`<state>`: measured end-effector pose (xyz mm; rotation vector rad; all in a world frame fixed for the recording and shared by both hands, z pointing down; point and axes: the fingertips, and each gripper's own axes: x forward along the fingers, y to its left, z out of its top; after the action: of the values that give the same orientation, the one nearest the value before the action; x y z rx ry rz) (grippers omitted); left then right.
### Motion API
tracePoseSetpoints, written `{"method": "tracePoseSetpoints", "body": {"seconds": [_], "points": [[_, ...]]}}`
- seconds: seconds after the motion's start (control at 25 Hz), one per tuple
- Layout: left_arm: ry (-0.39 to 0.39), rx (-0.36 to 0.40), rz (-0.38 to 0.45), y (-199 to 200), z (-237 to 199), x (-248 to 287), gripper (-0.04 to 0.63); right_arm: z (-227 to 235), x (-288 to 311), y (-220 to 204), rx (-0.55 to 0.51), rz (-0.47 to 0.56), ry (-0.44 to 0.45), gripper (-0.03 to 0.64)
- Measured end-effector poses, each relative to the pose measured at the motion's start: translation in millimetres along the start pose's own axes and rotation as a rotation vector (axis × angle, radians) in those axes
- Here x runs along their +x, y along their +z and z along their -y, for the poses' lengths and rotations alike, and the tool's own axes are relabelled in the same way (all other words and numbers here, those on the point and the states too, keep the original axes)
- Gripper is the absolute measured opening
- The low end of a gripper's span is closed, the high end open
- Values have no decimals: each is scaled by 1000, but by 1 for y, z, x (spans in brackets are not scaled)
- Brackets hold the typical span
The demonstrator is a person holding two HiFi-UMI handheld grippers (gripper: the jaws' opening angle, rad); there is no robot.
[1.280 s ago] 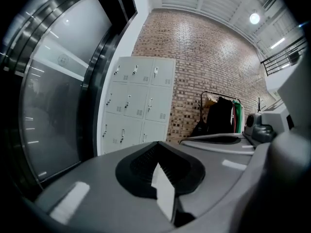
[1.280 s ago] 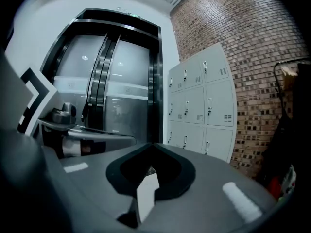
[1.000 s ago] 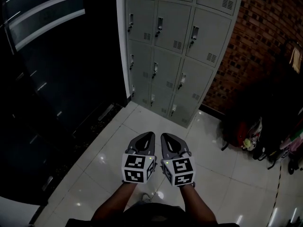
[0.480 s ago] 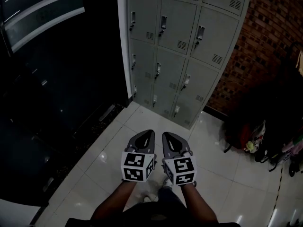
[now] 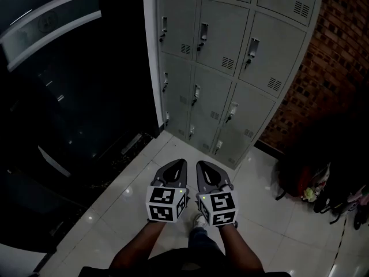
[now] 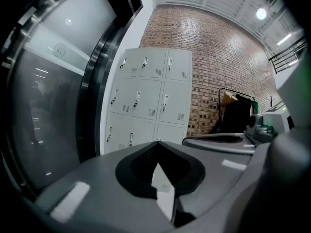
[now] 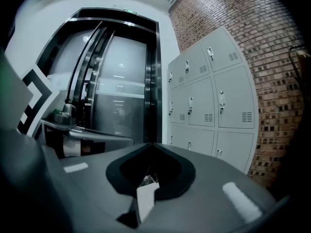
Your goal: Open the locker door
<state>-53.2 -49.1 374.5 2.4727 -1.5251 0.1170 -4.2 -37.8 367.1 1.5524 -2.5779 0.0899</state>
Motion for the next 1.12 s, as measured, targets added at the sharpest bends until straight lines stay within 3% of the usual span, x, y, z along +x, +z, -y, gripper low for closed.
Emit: {"method": "tracePoseSetpoints", "body": {"seconds": [0.64, 1.12], "points": [[100, -15, -28, 29, -37, 152, 6, 110, 123, 11, 31, -10, 94, 0], [163, -41, -18, 37, -59, 215, 6, 156, 185, 9, 40, -1, 159, 0]]}}
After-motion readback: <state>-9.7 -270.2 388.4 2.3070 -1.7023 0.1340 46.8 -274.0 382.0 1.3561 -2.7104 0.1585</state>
